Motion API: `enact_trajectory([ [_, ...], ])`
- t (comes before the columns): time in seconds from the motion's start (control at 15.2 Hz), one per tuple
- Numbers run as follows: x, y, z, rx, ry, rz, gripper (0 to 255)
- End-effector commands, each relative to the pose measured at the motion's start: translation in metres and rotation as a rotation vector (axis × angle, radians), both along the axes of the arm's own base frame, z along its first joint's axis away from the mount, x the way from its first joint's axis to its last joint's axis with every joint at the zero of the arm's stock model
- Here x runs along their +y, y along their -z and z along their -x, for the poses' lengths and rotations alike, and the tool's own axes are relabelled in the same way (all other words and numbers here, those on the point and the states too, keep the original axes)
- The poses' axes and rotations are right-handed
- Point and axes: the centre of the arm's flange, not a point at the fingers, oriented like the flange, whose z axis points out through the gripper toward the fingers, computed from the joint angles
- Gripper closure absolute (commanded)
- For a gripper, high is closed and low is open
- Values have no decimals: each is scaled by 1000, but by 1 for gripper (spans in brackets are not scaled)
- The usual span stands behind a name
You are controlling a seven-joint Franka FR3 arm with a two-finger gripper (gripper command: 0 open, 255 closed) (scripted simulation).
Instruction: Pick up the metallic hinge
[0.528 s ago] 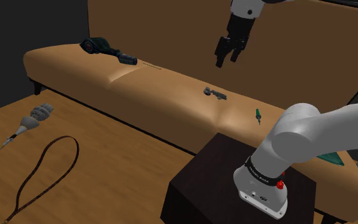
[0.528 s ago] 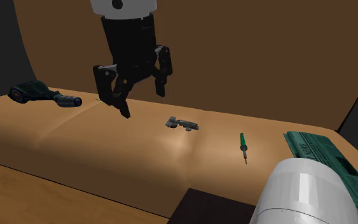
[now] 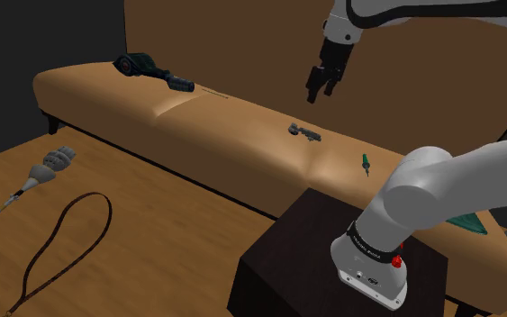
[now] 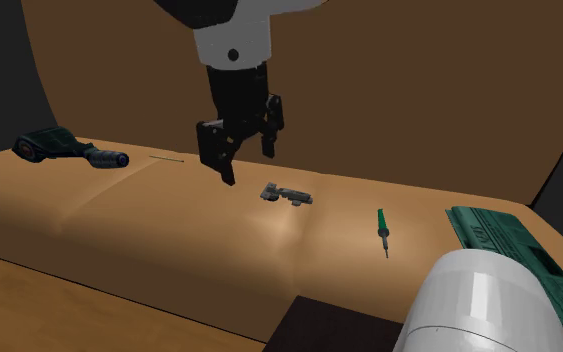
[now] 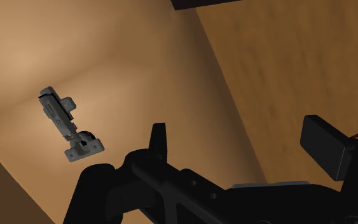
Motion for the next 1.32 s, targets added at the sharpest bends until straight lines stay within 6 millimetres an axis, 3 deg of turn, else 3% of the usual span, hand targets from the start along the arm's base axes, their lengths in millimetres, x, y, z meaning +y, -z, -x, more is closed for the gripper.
enact_trajectory([
  [0.0, -22, 14, -4, 7, -17, -6, 0],
  [1.25, -222, 164, -75, 83, -156, -64, 0],
])
